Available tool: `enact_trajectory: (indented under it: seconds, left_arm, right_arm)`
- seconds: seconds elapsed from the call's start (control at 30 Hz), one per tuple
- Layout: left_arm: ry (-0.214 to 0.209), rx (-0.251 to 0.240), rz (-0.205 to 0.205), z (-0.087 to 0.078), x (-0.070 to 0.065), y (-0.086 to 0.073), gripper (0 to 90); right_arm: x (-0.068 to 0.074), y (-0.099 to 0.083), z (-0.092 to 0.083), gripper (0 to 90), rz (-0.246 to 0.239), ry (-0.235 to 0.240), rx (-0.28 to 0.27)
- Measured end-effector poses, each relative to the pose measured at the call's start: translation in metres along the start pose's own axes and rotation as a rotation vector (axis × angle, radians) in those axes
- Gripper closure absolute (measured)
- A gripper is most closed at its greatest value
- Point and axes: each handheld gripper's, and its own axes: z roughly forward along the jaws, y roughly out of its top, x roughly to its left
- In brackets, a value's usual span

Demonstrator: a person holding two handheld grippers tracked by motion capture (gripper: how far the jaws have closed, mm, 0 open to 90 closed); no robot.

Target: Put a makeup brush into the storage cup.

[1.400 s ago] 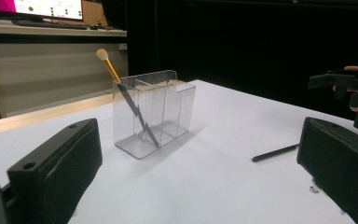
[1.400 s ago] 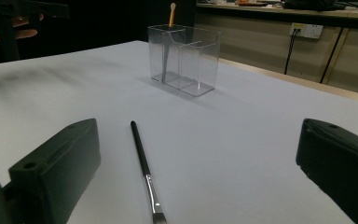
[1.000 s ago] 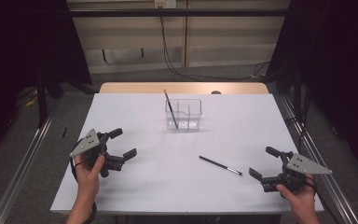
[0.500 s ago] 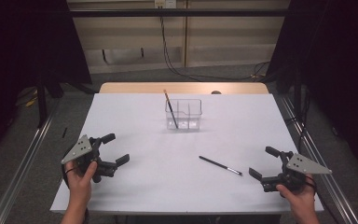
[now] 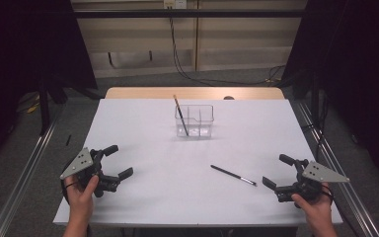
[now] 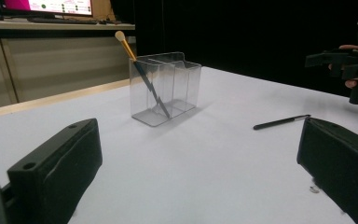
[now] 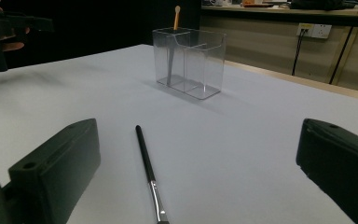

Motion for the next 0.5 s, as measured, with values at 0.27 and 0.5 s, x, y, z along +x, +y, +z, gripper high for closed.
enact_trajectory:
  seconds: [0.27, 0.5]
  left_arm:
    - [-0.004, 0.009, 0.003, -0.006, 0.001, -0.004, 0.0]
    - [0.002, 0.019, -0.01, -0.013, -0.001, -0.007, 0.0]
  right_arm:
    - [-0.004, 0.0, 0.002, 0.0, 0.01, -0.005, -0.01]
    - [-0.005, -0.001, 0.003, 0.0, 0.012, -0.004, -0.007]
